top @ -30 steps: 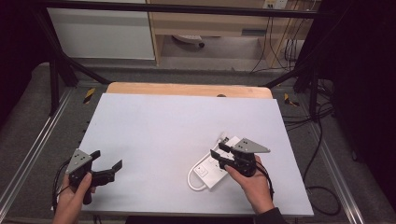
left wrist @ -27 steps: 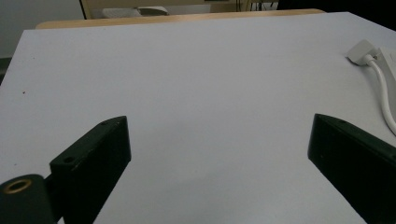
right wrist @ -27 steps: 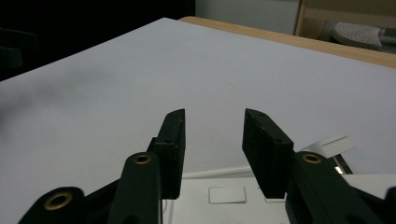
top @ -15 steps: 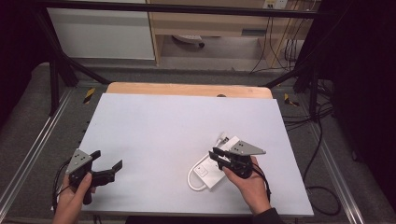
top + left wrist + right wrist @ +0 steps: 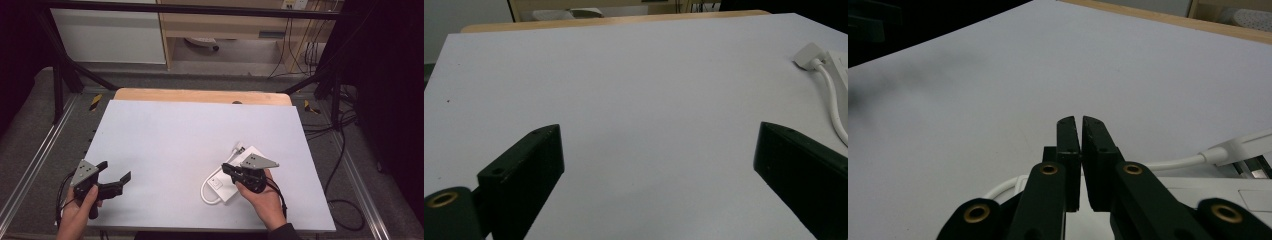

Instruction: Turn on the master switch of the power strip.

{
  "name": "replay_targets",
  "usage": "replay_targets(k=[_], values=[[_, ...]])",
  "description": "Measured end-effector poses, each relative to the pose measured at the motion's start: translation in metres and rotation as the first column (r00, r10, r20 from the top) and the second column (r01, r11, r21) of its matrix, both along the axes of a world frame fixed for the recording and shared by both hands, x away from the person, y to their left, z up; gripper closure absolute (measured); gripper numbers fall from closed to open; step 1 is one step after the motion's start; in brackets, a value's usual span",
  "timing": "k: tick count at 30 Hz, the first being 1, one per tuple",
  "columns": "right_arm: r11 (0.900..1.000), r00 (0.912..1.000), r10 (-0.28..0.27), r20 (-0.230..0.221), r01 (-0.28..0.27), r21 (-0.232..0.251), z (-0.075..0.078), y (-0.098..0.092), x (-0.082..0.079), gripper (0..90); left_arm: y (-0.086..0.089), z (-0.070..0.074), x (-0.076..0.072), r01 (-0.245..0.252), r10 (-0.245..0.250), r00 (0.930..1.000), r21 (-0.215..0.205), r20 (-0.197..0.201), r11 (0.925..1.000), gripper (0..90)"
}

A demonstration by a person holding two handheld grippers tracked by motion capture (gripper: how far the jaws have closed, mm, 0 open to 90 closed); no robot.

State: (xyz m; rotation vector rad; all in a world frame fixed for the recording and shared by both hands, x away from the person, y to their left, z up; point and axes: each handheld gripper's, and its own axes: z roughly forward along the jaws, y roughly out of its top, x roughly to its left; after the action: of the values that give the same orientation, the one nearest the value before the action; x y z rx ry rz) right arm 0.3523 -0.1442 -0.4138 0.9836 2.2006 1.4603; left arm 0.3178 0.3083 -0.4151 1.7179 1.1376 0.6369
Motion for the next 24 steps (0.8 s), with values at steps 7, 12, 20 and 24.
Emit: replay_targets(k=[7, 12, 20, 24], values=[[1.000, 0.9997, 0.005, -0.026, -0.005, -0.012, -0.005, 0.002, 0.000, 90.0, 0.000, 0.000, 0.000, 0.001, -0.001, 1.0000, 0.000, 0.001, 1.0000, 5.9], [1.000, 0.9986, 0.012, -0.051, -0.013, -0.025, -0.009, 0.006, 0.000, 90.0, 0.000, 0.000, 0.000, 0.001, -0.001, 1.0000, 0.001, 0.001, 1.0000, 5.9], [0.998, 0.9962, 0.023, -0.084, -0.027, -0.048, -0.015, 0.011, -0.001, 90.0, 0.000, 0.000, 0.000, 0.000, 0.000, 1.0000, 0.001, 0.002, 1.0000, 5.9], [0.997, 0.9932, 0.039, -0.109, -0.046, -0.062, -0.020, 0.016, -0.003, 90.0, 0.000, 0.000, 0.000, 0.001, -0.001, 1.0000, 0.001, 0.001, 1.0000, 5.8]])
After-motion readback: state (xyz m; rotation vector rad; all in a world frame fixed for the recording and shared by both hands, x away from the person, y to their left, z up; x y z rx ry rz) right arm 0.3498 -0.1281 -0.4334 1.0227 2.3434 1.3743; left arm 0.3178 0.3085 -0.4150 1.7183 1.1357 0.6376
